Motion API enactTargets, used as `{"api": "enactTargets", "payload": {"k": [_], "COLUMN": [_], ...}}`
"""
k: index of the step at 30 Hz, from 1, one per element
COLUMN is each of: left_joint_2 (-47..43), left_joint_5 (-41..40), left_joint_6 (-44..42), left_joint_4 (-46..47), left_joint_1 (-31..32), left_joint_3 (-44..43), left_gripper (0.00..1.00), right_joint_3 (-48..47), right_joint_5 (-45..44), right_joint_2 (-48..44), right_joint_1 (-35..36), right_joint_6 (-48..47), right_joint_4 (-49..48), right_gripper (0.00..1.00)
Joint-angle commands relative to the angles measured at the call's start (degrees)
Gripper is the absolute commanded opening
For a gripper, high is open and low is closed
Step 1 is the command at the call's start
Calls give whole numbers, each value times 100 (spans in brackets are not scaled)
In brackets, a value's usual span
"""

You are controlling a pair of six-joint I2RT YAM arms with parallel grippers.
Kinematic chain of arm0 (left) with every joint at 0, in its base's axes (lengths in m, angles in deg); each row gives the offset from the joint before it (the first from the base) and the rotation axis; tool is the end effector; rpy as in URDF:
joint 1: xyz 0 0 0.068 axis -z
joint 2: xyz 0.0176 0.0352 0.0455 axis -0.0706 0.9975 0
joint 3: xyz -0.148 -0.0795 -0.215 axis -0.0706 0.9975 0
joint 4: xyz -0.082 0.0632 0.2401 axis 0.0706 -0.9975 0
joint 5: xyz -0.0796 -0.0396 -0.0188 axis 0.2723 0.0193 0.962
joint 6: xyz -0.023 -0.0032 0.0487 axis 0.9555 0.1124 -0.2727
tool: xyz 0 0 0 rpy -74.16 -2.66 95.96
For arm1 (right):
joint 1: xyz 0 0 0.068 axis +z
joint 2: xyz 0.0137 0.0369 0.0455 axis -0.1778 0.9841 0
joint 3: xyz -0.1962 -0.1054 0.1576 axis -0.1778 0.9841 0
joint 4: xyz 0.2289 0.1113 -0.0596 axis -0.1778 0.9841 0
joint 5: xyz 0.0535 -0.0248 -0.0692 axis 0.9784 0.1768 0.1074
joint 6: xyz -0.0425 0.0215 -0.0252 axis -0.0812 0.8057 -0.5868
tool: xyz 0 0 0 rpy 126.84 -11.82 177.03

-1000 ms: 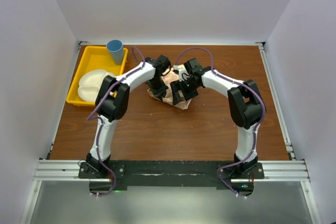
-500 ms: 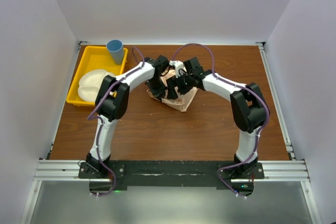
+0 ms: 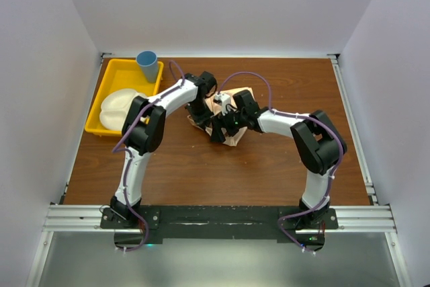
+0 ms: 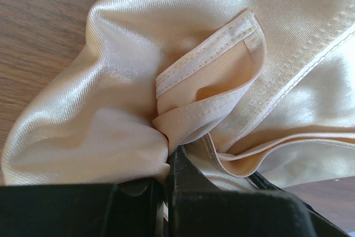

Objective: Fold the napkin, place the utensils inside, and roll it up
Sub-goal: Roll the napkin with the utensil

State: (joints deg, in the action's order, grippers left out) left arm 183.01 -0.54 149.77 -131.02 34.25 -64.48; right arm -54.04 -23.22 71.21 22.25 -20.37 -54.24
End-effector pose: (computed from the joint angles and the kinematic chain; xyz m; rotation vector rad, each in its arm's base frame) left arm 0.3805 -0.2230 0.1642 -0.8444 2.9915 -0.1279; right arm 0.3186 0.2243 0.1593 -0.8915 2.2654 0.9162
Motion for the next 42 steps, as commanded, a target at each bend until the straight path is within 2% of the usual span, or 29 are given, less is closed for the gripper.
{"api": "enactTargets", "payload": {"k": [1, 5, 8, 10, 11, 12, 14, 15, 21, 22, 23, 25, 26, 29, 33, 34, 36, 37, 39, 42], "left_joint_2": [36, 36, -8, -16, -43, -43, -69, -95, -499, -604, -832, -1070, -1297, -1728, -2142, -2431, -2713, -2889, -2926, -2724], "left_joint_5": [114, 123, 184, 211, 194, 132, 71, 1, 88, 70, 44, 87, 44, 184, -183, -185, -857, -1122, -1615, -1591], "left_joint_6": [-142, -133, -98, -133, -159, -194, -396, -475, -1573, -1897, -2074, -2539, -2663, -3068, -3253, -3262, -3079, -2695, -2218, -1909], "left_joint_4": [-93, -145, -137, -128, -110, -102, 21, 74, 1136, 1303, 1661, 2033, 2287, 2885, 2930, 3061, 3142, 3072, 2835, 2589], "left_joint_1": [-31, -40, -31, -31, -40, -40, -40, -31, -40, -40, -40, -40, -40, -40, -40, -40, -49, -49, -58, -58], "left_joint_3": [-159, -142, -115, -150, -159, -159, -142, -124, 507, 717, 833, 1087, 1149, 1396, 1475, 1719, 2132, 2230, 2275, 2161], "left_gripper": [0, 0, 0, 0, 0, 0, 0, 0, 0, 1, 12, 25, 38, 55, 62, 68, 73, 75, 75, 71], "right_joint_3": [51, -80, -204, -186, -204, -221, -195, -151, -318, -301, -283, -161, -108, 130, 314, 350, 367, 420, 429, 411], "right_joint_5": [-108, -405, -906, -1135, -1162, -1180, -961, -847, 66, 172, 321, 673, 761, 1104, 1333, 1429, 1448, 1448, 1404, 1404], "right_joint_2": [-83, -56, 84, 154, 233, 295, 348, 366, 717, 752, 796, 910, 946, 1069, 1244, 1297, 1403, 1420, 1508, 1649], "right_joint_1": [64, 161, 319, 363, 363, 363, 372, 372, 205, 170, 66, -32, -145, -296, -436, -471, -515, -577, -656, -779], "right_joint_6": [99, 90, 63, 229, 326, 397, 555, 625, 1232, 1476, 1627, 2126, 2294, 2910, 3778, 3886, 4079, 4132, 4177, 4203], "right_joint_4": [-373, -277, -48, -127, -136, -93, -145, -188, -49, -48, -74, -189, -363, -961, -1846, -1972, -2131, -2192, -2202, -2201], "right_gripper": [83, 83, 75, 66, 59, 47, 37, 29, 11, 10, 9, 4, 3, 1, 1, 1, 0, 0, 0, 0]}}
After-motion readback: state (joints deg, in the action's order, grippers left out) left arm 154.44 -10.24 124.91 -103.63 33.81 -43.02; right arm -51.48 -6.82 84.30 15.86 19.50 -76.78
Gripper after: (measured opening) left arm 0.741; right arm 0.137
